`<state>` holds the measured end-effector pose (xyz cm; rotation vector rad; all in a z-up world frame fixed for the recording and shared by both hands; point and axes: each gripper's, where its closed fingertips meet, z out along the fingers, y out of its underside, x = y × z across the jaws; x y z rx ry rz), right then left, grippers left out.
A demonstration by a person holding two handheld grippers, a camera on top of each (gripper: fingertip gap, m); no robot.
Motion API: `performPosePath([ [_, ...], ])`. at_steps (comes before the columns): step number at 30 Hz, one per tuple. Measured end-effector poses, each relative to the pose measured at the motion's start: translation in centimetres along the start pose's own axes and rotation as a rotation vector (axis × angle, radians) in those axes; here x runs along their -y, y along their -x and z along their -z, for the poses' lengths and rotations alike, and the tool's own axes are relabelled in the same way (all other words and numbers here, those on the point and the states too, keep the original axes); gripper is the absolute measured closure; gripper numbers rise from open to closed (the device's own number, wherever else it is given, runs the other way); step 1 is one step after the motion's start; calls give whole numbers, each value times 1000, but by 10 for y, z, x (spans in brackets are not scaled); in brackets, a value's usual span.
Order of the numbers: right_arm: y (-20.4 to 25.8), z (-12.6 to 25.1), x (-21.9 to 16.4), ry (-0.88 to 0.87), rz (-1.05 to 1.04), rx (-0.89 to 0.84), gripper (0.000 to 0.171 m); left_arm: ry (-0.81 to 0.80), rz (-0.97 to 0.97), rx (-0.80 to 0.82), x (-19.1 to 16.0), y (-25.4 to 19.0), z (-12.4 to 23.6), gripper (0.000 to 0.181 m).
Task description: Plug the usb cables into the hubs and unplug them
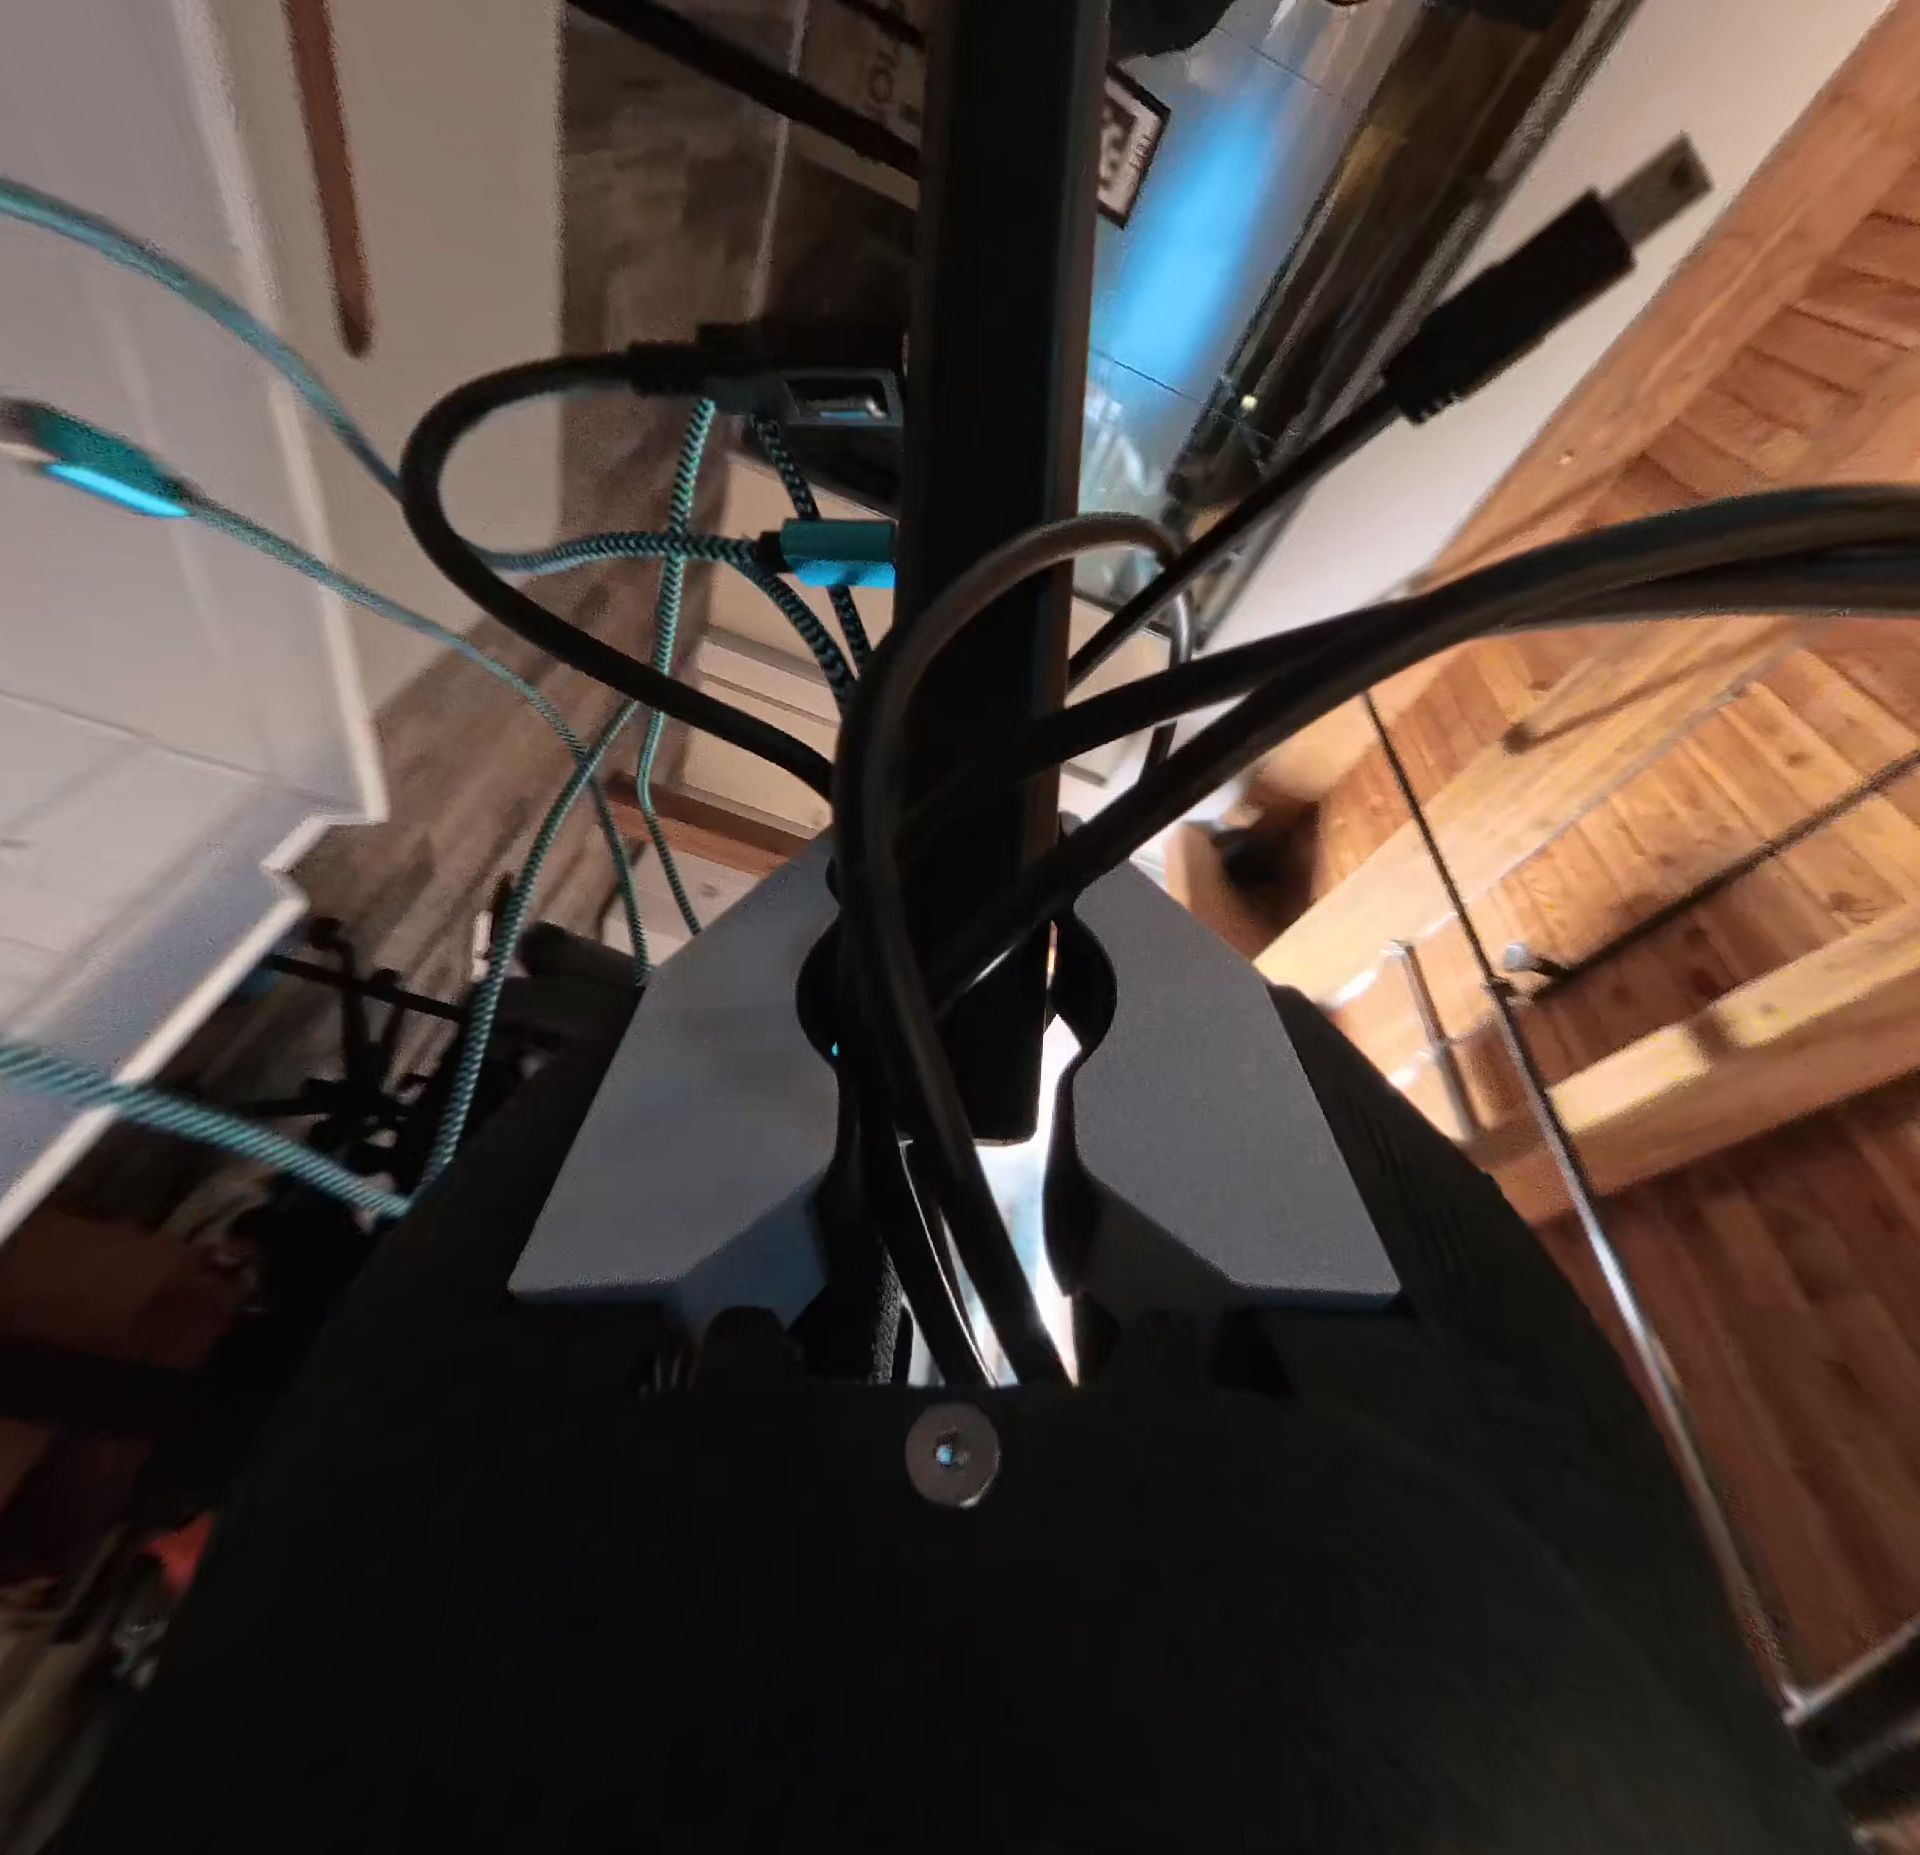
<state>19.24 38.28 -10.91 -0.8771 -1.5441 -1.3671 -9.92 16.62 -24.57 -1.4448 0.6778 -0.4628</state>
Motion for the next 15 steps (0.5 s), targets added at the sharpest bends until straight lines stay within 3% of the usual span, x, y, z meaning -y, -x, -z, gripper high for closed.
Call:
performPosePath([
  [9,87,32,16,-121,2,408,140,8,-16,-4,-1,-2,-1,147],
  [15,133,47,18,-81,-108,846,140,17,-23,-12,-3,-4,-3,149],
])
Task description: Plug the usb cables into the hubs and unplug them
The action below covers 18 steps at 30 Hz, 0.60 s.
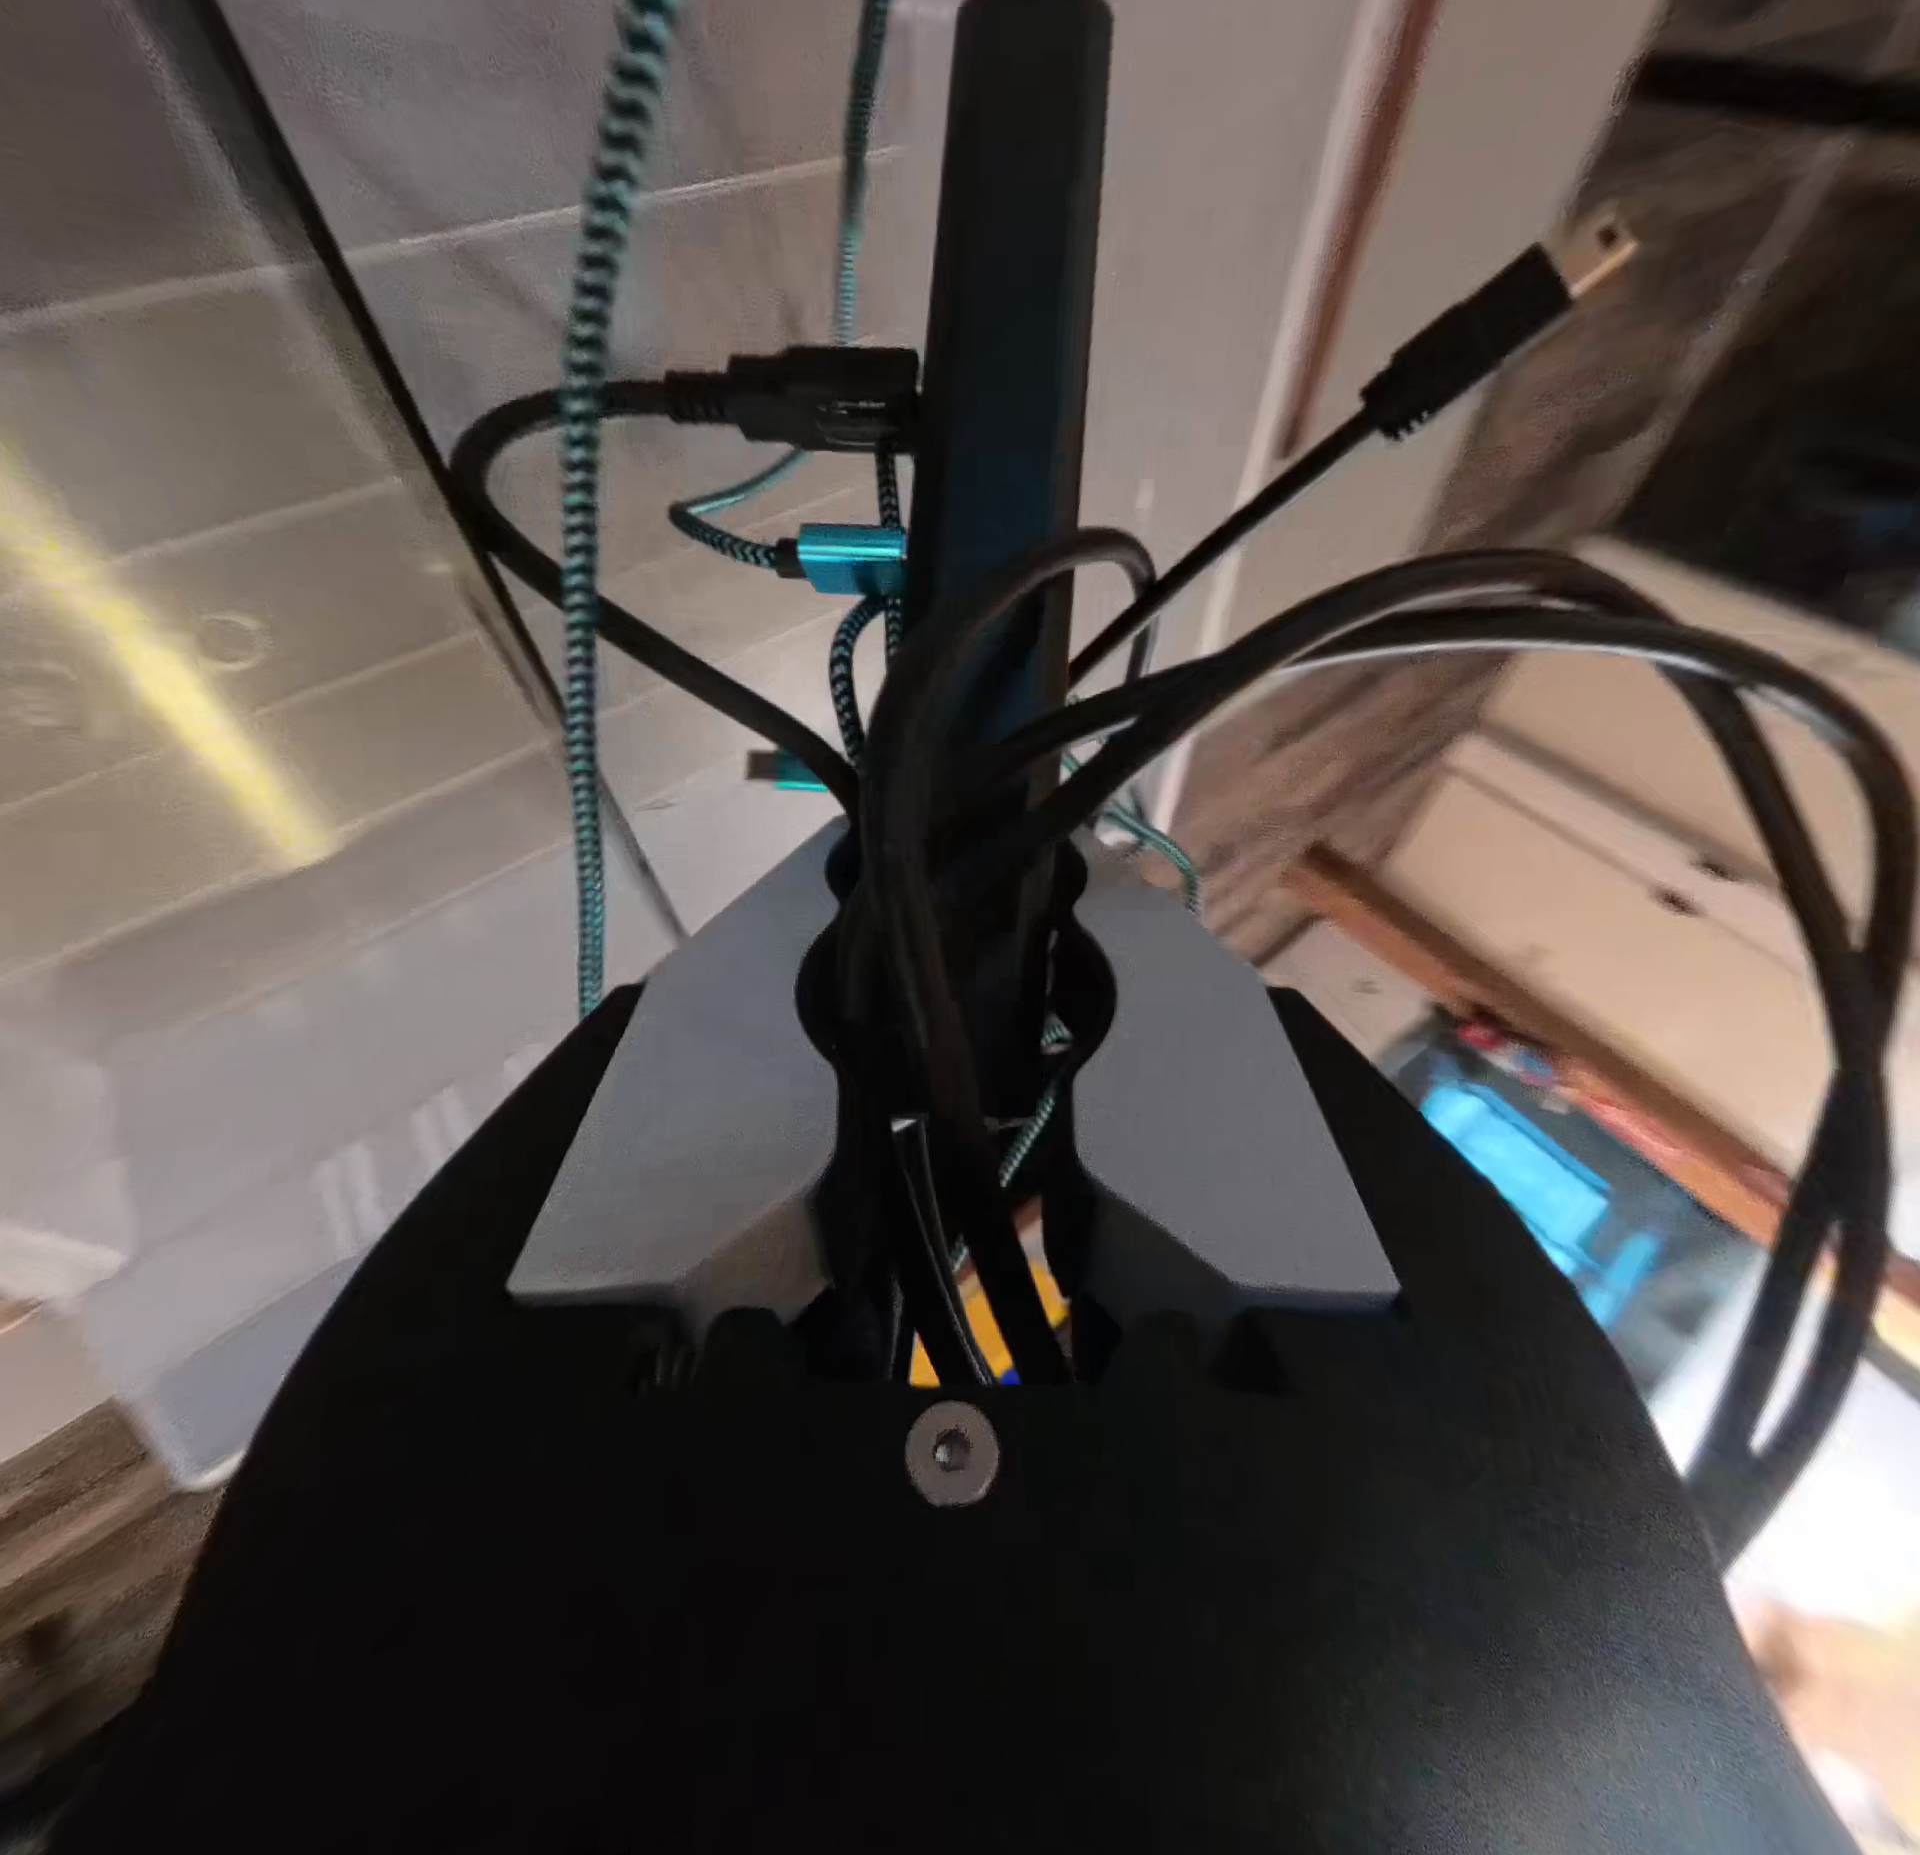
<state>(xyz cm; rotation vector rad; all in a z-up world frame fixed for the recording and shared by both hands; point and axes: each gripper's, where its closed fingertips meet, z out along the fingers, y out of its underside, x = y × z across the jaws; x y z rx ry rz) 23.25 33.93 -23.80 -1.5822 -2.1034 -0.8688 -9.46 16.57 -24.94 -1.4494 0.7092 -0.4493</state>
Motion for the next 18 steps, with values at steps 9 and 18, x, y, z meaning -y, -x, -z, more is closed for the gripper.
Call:
performPosePath([
  [9,16,-27,22,-9,-166,496,139,5,-10,-14,-1,-2,-1,149],
  [18,48,-56,13,160,-220,667,137,20,-23,-39,-3,-7,-5,150],
])
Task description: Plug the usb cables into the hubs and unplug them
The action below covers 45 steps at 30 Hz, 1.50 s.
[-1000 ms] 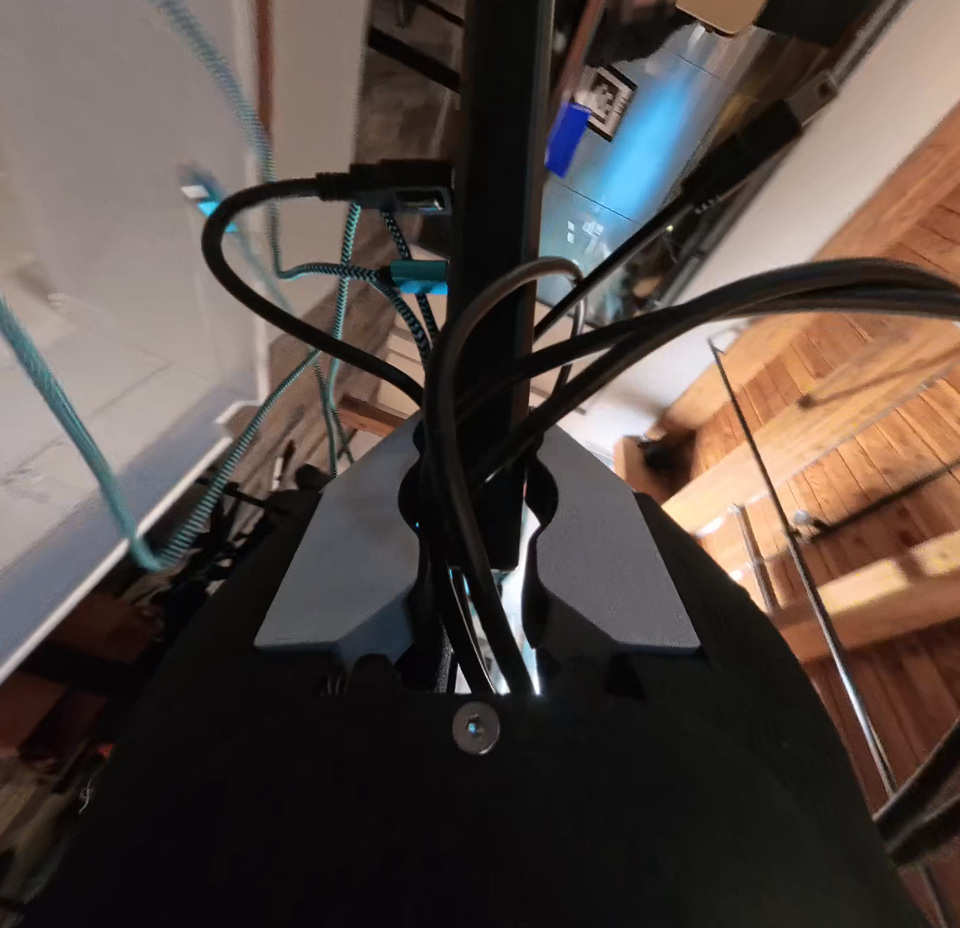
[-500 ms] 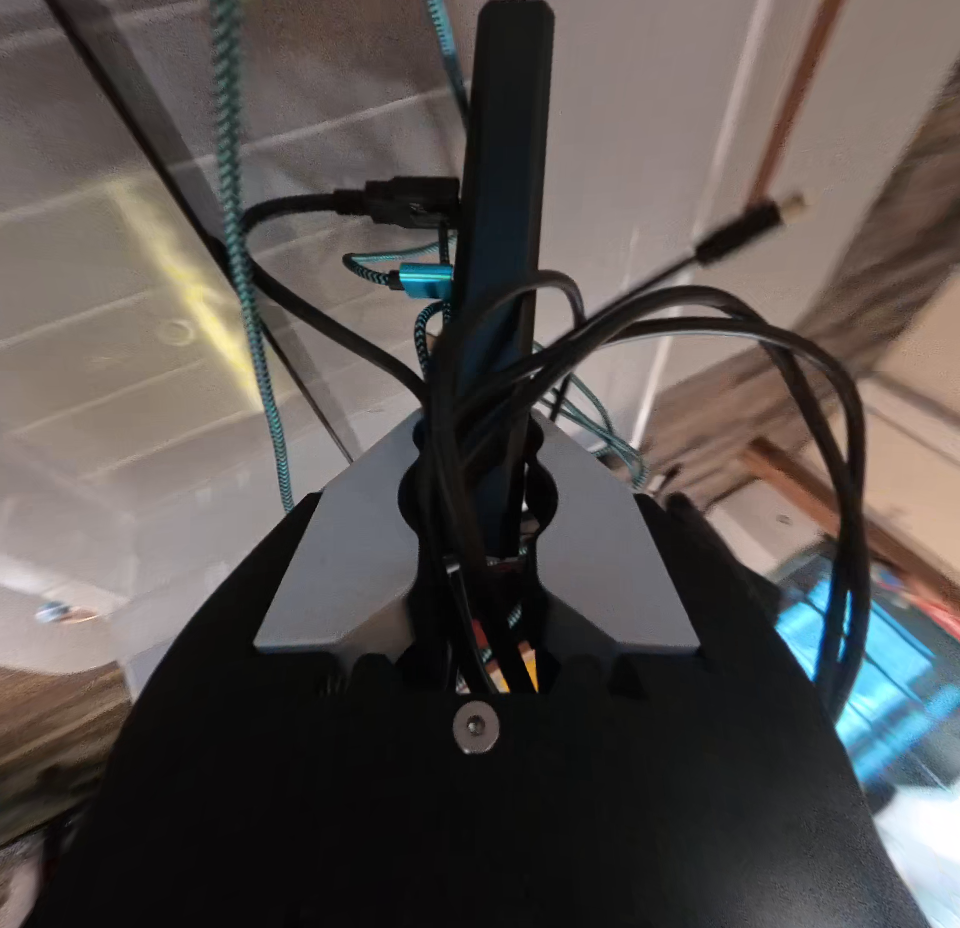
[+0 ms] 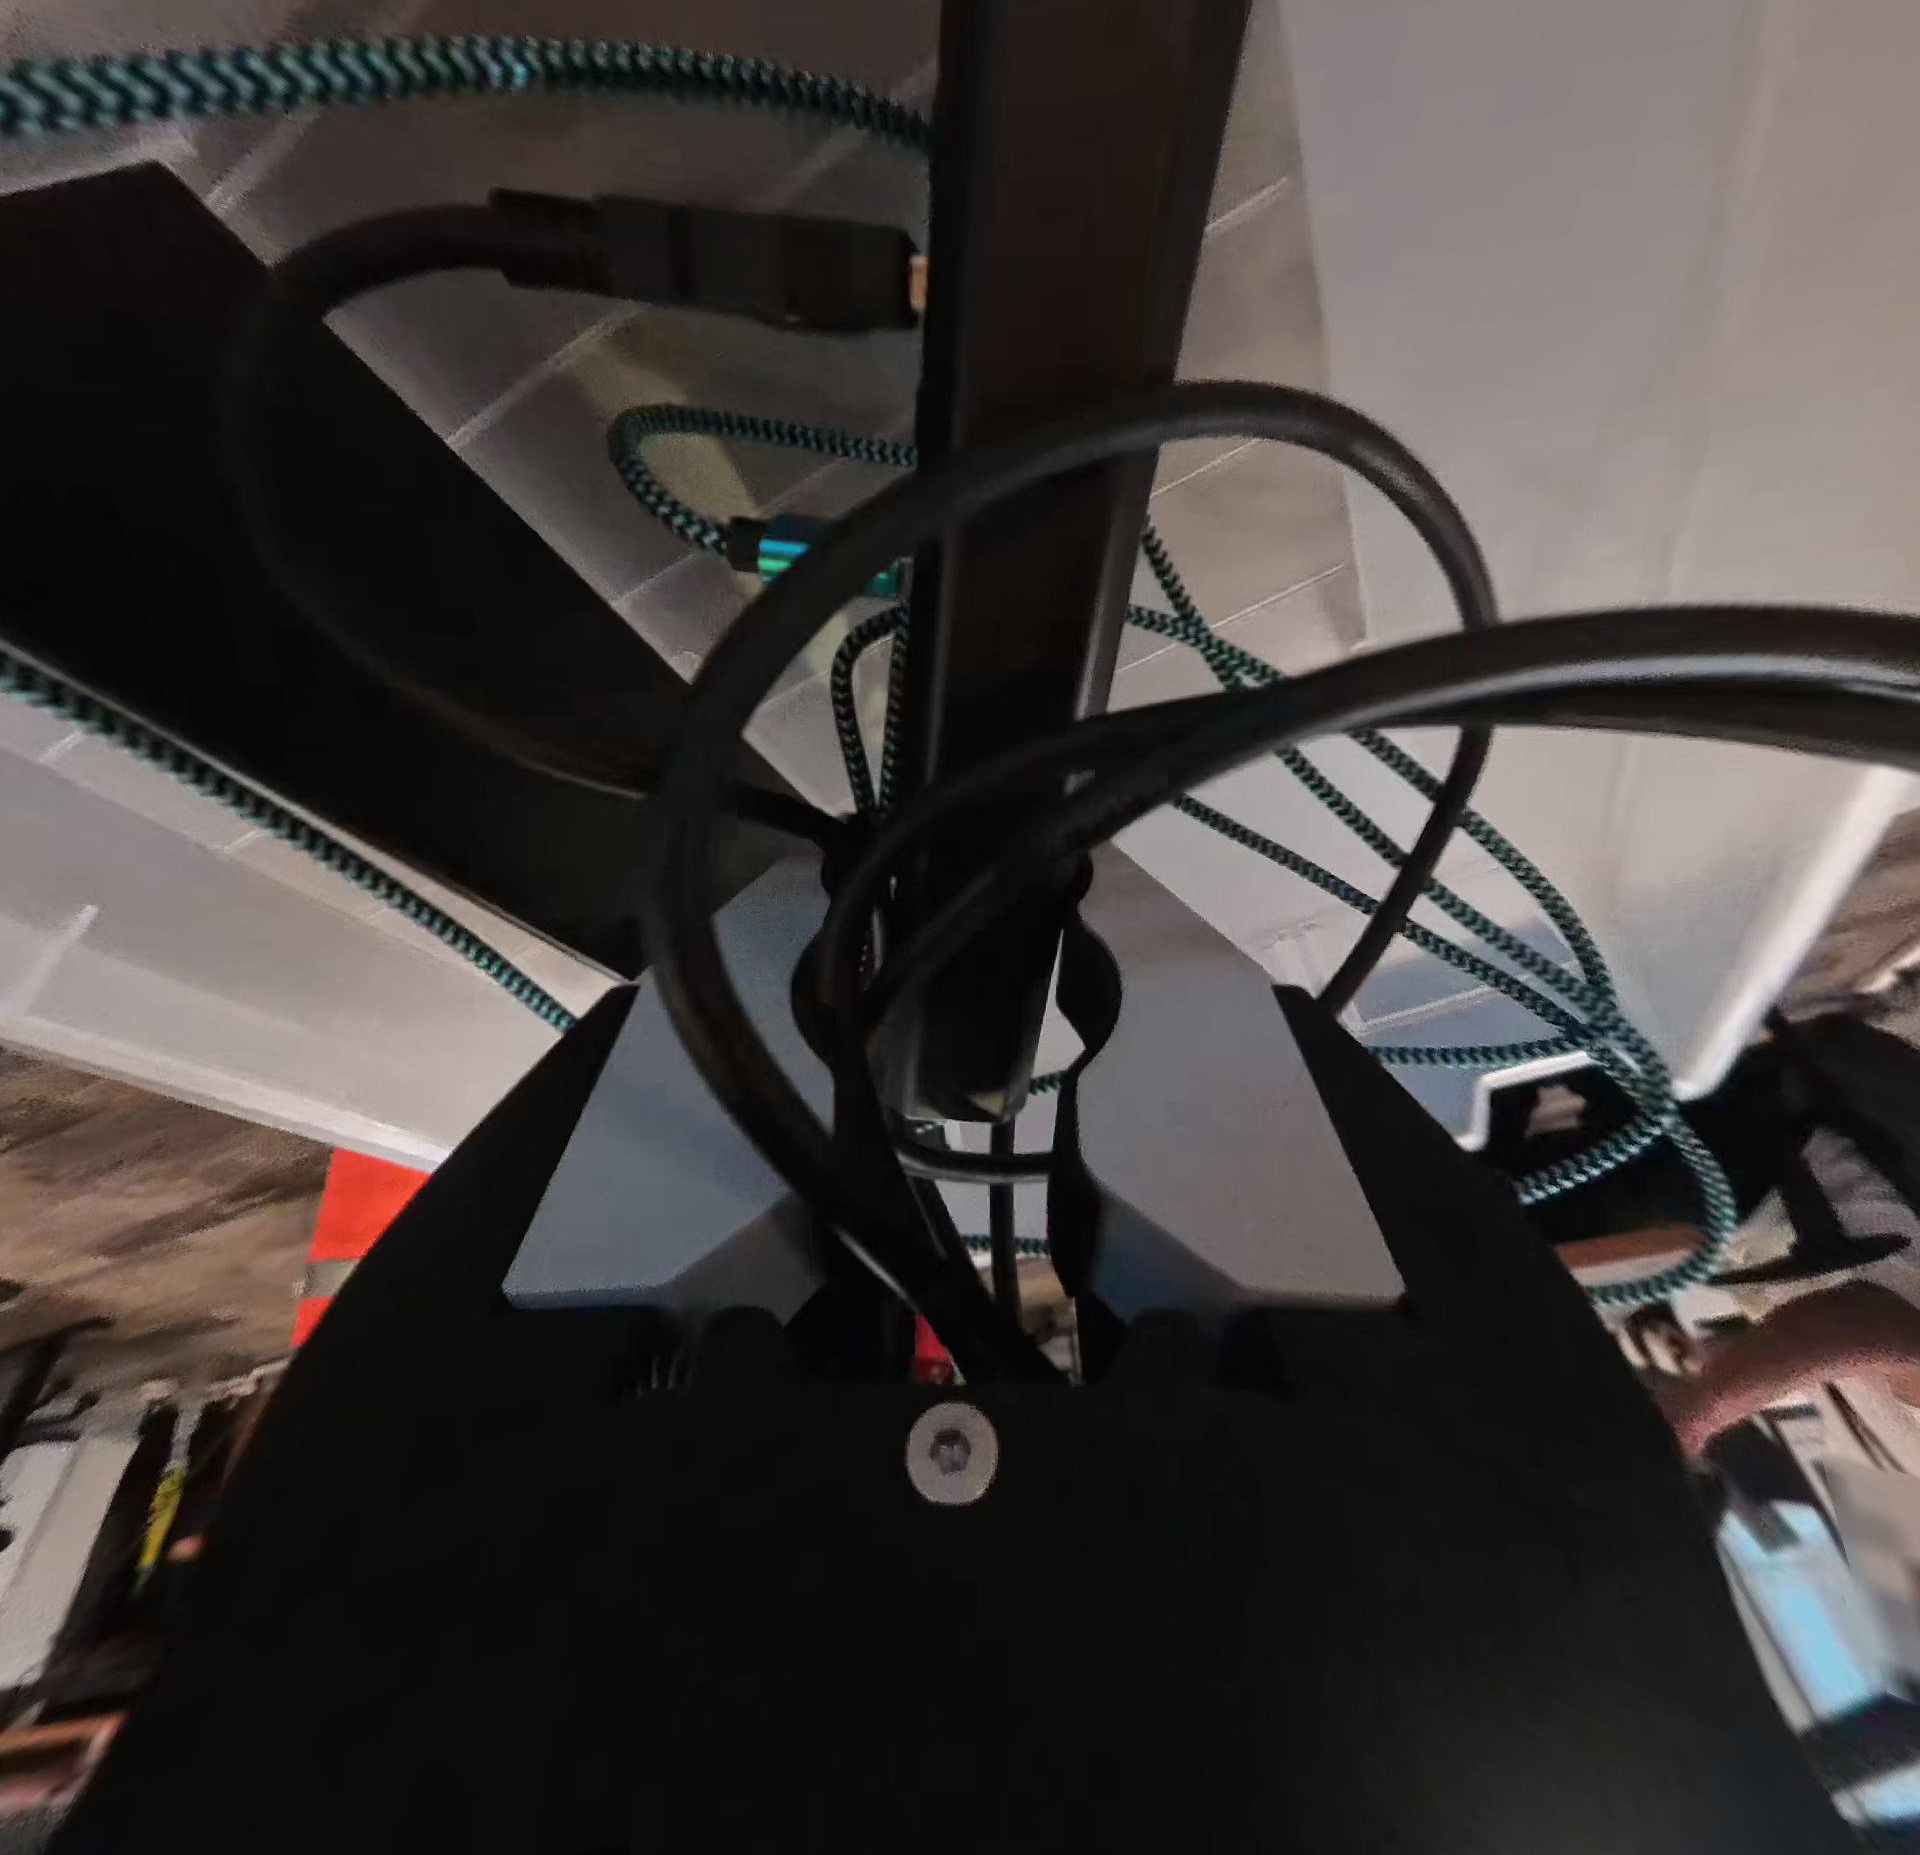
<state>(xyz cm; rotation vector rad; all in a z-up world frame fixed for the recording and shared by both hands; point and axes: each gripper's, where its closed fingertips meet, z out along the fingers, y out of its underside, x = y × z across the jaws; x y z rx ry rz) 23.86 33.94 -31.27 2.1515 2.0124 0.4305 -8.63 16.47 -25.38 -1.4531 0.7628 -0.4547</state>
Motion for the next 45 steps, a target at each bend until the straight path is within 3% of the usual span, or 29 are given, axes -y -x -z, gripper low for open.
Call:
performPosePath([
  [2,3,0,-3,44,-20,18,133,3,-5,0,0,0,0,150],
  [4,1,11,-14,123,-37,-3,109,2,-4,1,0,0,0,150],
  [6,-2,32,-25,171,-64,-42,100,0,2,4,0,1,1,149],
  [11,4,106,-24,30,-222,-76,91,-2,16,13,0,4,0,147],
  [16,3,198,20,-391,-267,-330,92,-8,17,21,1,5,0,146],
  [20,32,281,100,-978,-284,-567,92,-20,24,61,3,10,3,146],
  [23,79,310,159,-1420,-337,-539,92,-37,38,107,5,19,8,146],
  [25,99,306,190,-1658,-383,-505,92,-45,55,133,6,24,12,146],
  [28,104,265,230,-1881,-472,-485,96,-58,84,159,7,31,17,145],
  [33,107,195,278,-1849,-500,-315,99,-67,111,183,6,38,20,144],
  [40,118,186,282,-1868,-370,-406,100,-41,51,187,7,37,16,142],
  [43,114,180,286,-1840,-374,-391,100,-51,6,156,24,30,14,148],
  [45,111,180,284,-1856,-389,-379,100,-22,3,115,43,19,8,137],
])
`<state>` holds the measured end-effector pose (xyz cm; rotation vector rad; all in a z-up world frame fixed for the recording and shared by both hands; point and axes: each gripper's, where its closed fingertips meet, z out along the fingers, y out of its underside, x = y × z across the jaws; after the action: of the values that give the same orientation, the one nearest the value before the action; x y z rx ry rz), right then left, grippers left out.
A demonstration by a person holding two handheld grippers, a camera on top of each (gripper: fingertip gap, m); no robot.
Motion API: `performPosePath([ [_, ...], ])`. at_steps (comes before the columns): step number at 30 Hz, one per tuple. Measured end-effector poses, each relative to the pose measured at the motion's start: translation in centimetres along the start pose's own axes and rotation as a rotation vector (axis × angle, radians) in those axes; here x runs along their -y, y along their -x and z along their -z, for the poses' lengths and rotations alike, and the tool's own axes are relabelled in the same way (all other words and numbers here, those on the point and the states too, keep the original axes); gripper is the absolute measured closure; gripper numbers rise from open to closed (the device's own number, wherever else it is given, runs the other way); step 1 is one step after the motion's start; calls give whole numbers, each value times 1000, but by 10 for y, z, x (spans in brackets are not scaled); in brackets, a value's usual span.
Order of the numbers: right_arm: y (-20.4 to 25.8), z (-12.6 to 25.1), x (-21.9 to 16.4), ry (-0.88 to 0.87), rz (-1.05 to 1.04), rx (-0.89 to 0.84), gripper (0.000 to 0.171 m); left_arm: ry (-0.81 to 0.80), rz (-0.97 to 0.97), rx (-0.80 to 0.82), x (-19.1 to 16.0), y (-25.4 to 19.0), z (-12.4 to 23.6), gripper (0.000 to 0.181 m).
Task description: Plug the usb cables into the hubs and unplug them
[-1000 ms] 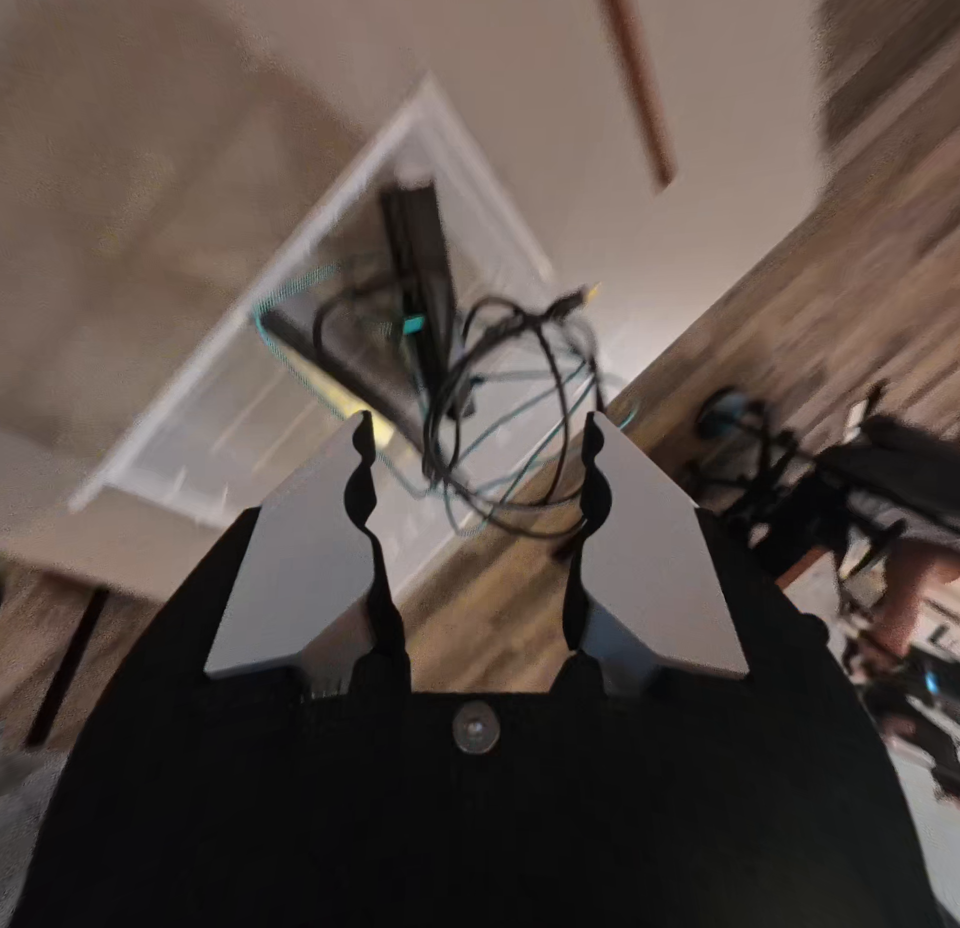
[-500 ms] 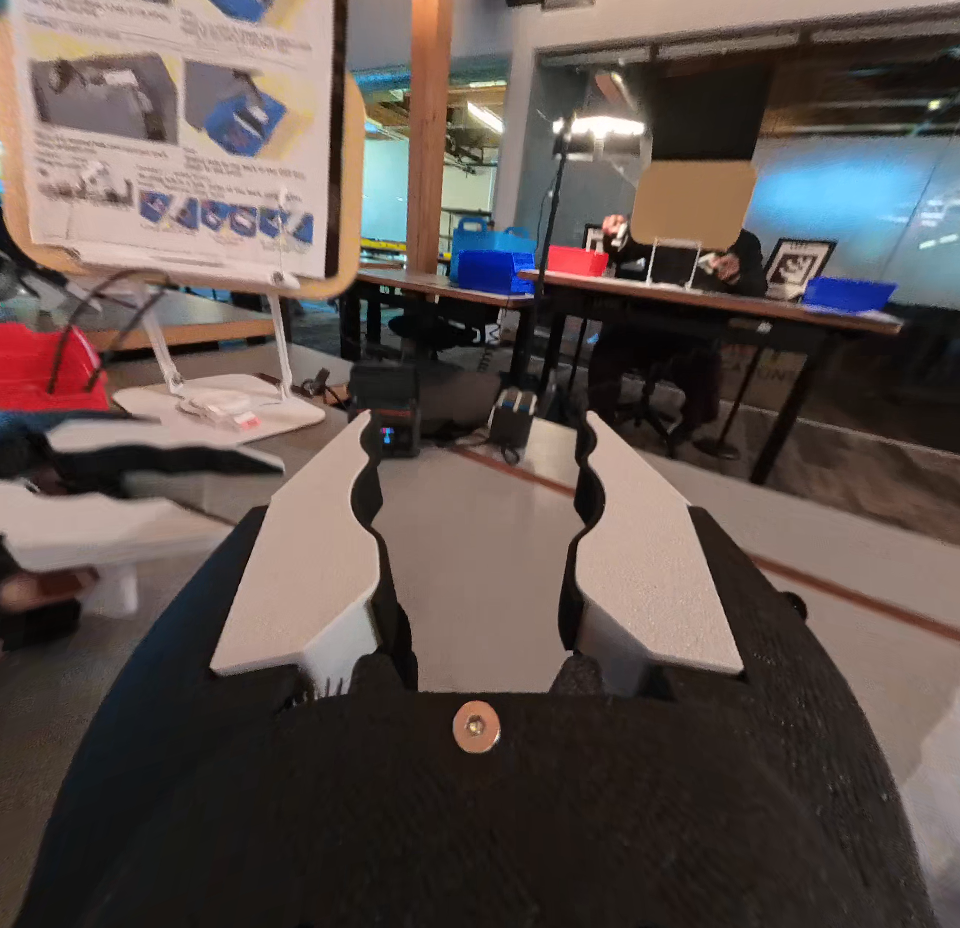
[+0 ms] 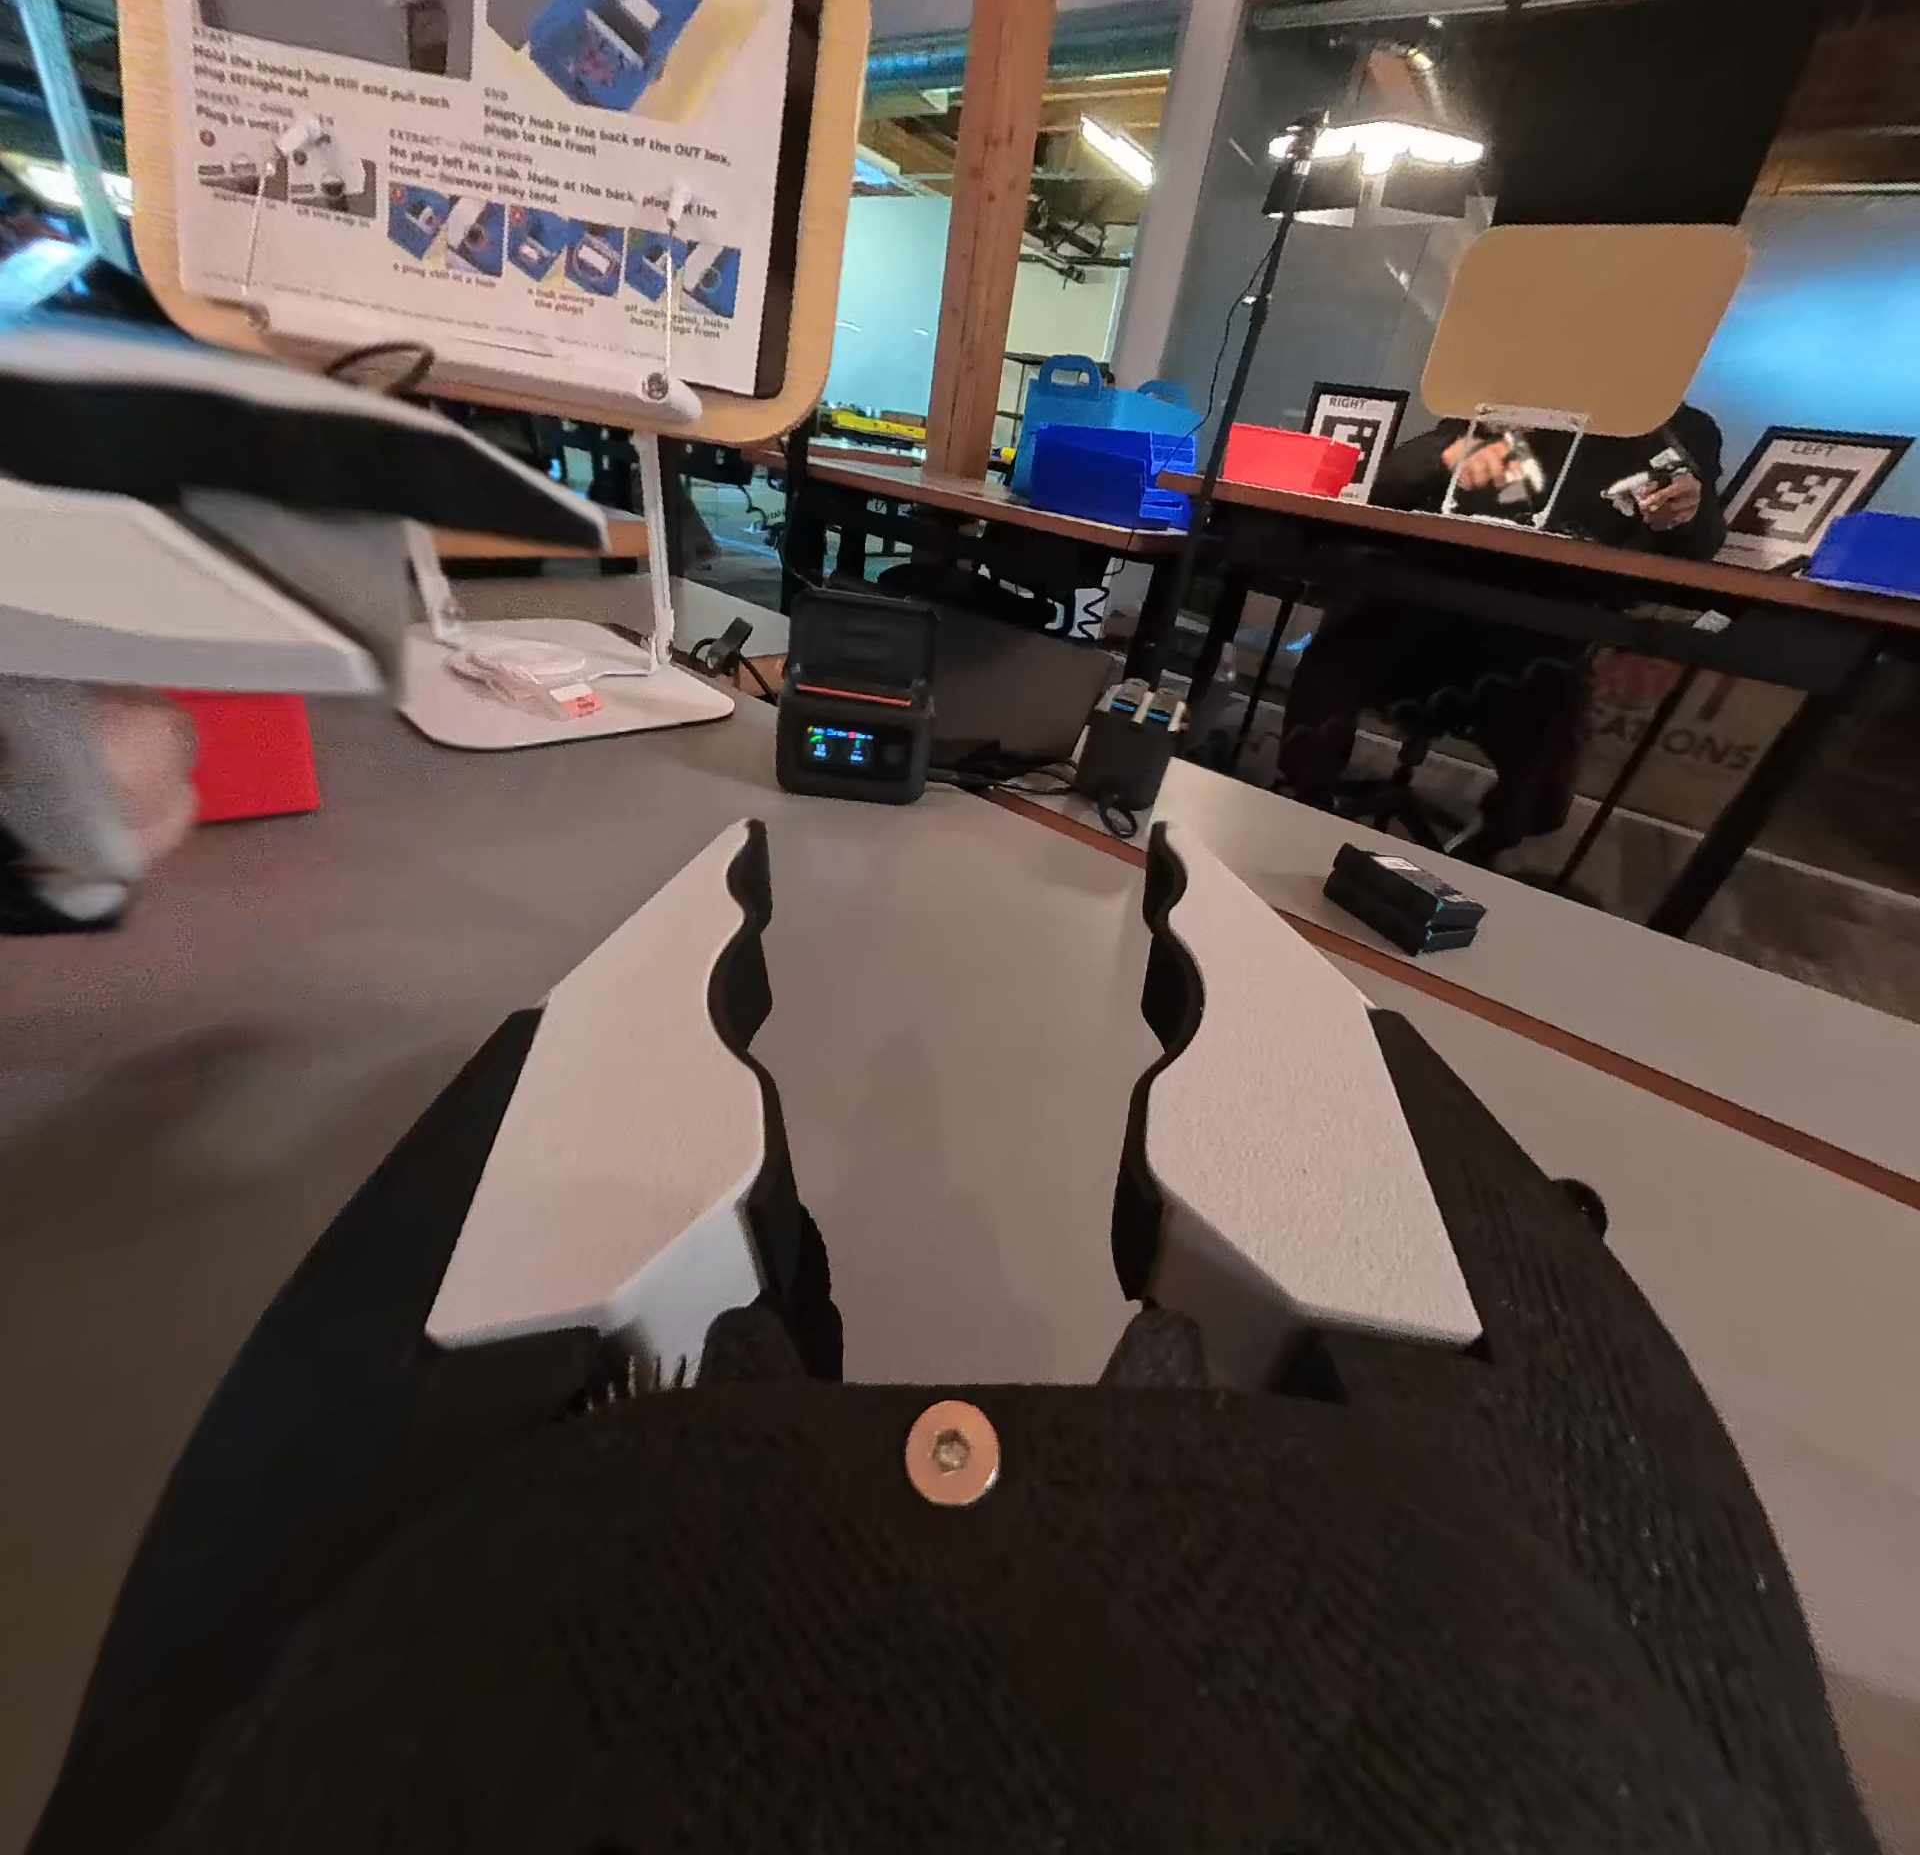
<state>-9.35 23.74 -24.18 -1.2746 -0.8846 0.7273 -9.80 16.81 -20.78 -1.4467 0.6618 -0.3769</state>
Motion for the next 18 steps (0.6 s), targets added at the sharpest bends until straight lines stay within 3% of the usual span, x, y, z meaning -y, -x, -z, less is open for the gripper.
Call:
performPosePath([
  [3,-4,3,2,-15,-34,-6,100,78,40,78,30,-8,17,113],
  [5,-6,4,2,-22,-47,-7,101,103,39,162,53,-7,50,107],
  [7,-7,4,2,-23,-54,-8,102,183,-16,303,68,13,101,113],
  [11,-6,3,3,-29,-54,-3,104,373,-195,658,85,94,219,131],
  [13,-5,2,3,-30,-62,1,106,576,-184,625,57,122,252,130],
  [16,-4,1,1,-21,-89,17,107,908,10,429,-19,136,281,129],
  [18,-5,1,0,-13,-98,18,107,980,94,285,-56,131,281,128],
])
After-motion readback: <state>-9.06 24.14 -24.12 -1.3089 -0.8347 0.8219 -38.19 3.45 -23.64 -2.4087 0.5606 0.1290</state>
